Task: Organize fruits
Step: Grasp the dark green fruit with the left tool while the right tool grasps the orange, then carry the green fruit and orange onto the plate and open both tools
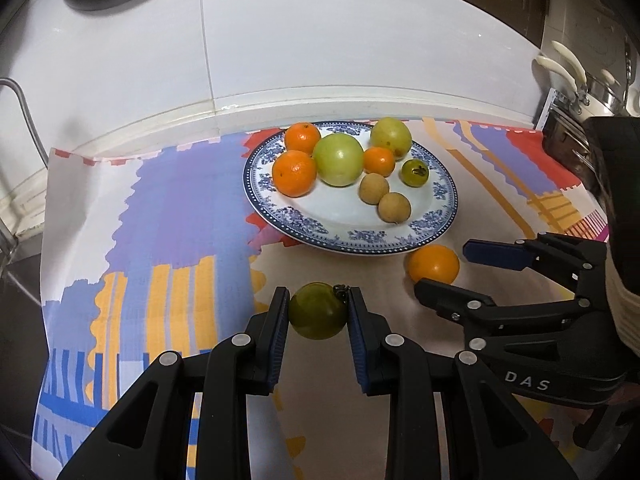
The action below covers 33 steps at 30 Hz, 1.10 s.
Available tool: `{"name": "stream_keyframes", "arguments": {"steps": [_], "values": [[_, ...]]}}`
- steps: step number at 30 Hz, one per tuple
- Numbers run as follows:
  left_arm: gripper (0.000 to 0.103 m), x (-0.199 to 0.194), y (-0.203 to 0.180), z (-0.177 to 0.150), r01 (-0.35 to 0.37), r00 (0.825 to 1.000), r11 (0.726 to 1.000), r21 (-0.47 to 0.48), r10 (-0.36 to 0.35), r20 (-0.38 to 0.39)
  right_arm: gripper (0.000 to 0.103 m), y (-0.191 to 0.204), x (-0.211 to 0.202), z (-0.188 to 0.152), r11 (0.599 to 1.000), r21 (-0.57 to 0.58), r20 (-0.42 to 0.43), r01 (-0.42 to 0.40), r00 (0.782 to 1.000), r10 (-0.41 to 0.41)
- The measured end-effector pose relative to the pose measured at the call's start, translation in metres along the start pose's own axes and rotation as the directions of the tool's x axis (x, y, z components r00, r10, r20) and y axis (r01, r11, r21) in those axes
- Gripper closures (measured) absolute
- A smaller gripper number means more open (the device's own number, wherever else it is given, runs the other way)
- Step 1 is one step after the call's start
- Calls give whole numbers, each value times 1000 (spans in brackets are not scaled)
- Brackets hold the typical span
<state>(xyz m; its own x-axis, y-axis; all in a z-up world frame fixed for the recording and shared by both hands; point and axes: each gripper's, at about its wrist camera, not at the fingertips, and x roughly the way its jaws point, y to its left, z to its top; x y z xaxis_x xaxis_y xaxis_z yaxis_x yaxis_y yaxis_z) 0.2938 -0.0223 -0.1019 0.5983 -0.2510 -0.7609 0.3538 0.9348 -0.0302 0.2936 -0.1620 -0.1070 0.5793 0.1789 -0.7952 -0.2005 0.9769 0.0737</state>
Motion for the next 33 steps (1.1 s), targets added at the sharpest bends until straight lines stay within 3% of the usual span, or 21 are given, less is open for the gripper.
{"name": "stream_keyframes", "arguments": {"steps": [5, 12, 33], "values": [[74, 2, 2, 2, 0, 1000, 1000, 3, 0, 0, 44, 3, 7, 5, 1000, -16, -4, 9, 1000, -9], [74, 3, 4, 3, 2, 1000, 1000, 1, -2, 0, 64, 4, 11, 6, 1000, -20, -15, -10, 1000, 10], [74, -35, -6, -1, 29, 997, 1000, -3, -29, 66, 64, 7, -42, -5, 1000, 22, 95, -2, 996, 0]]}}
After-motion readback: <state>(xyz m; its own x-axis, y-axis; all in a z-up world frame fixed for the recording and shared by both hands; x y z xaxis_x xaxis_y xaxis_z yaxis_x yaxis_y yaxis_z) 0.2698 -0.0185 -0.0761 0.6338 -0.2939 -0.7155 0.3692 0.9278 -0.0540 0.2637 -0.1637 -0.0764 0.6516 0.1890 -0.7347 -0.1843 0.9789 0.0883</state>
